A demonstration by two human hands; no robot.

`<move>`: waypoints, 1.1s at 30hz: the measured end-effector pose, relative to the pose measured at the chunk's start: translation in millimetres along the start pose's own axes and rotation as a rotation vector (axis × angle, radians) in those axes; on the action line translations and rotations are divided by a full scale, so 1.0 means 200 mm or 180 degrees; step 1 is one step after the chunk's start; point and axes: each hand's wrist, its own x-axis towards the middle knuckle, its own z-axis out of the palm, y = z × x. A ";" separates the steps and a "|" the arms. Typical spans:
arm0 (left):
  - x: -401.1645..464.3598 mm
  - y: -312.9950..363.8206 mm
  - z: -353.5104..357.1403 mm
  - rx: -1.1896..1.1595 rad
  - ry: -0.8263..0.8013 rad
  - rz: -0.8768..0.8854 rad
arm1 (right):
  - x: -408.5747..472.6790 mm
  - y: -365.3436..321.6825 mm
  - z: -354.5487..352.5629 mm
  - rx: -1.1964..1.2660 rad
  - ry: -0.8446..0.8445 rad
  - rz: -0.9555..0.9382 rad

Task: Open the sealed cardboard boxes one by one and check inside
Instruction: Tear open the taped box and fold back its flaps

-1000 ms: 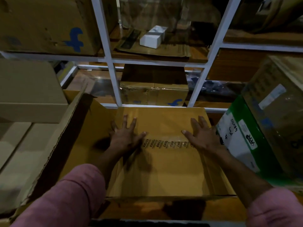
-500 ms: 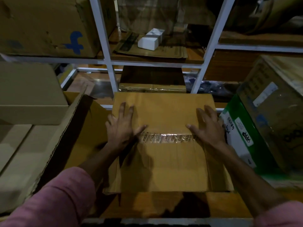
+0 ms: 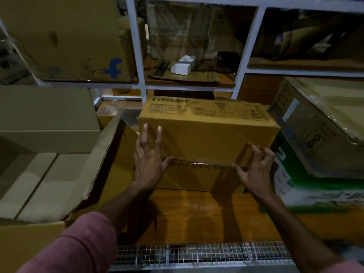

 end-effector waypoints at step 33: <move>0.83 0.33 -0.24 0.0456 -0.1338 0.0022 | 0.88 -0.46 -0.14 -0.0918 -0.1693 -0.0229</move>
